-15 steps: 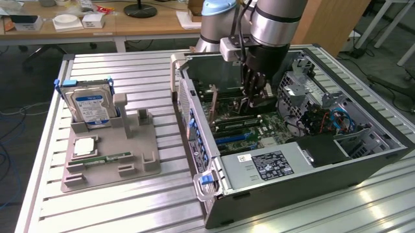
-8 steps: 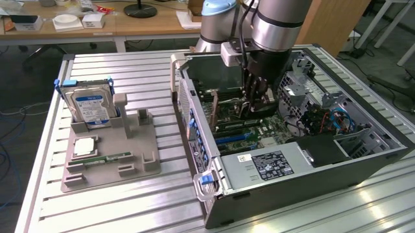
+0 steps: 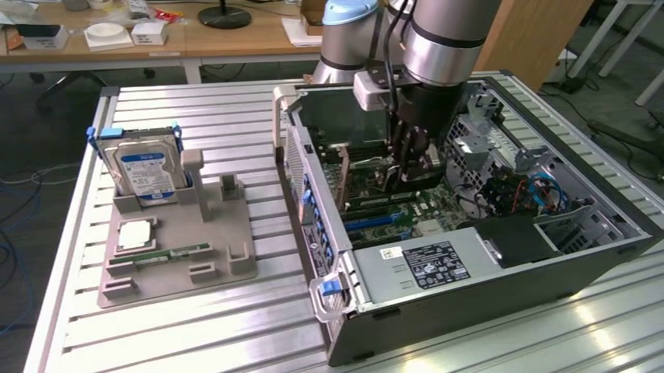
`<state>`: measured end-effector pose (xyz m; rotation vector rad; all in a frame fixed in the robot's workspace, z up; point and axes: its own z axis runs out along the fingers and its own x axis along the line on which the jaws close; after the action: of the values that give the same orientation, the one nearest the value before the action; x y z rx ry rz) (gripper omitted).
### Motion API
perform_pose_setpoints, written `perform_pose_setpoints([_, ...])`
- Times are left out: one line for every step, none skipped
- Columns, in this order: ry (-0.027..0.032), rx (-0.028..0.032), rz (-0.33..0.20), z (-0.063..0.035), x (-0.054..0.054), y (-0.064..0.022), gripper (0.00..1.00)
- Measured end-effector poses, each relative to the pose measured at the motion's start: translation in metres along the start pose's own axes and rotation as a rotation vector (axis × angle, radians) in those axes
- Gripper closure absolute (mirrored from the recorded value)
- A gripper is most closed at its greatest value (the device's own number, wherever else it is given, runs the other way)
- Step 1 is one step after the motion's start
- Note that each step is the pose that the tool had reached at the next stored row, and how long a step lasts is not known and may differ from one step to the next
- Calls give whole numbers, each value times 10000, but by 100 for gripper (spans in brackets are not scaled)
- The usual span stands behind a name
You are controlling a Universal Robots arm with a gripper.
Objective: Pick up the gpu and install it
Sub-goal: 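Insert the gpu into the slot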
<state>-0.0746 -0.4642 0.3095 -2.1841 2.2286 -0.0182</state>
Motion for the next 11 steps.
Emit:
perform_pose_setpoints([0,0,-1,8,-1,0,73])
perform_pose_setpoints([0,0,-1,18,-3,0,73])
perform_pose_setpoints([2,-1,0,28,-8,2,73])
perform_pose_setpoints([2,-1,1,39,-13,4,73])
perform_pose_setpoints([0,0,1,50,-17,5,73])
perform_pose_setpoints([-2,0,1,60,-21,7,73])
perform_pose_setpoints([-4,-1,0,70,-28,8,73])
perform_pose_setpoints([-7,-1,-3,80,-39,8,73])
perform_pose_setpoints([-8,0,-9,89,-51,8,73])
perform_pose_setpoints([-11,0,-15,99,-58,9,73])
perform_pose_setpoints([-16,1,-24,107,-60,9,73])
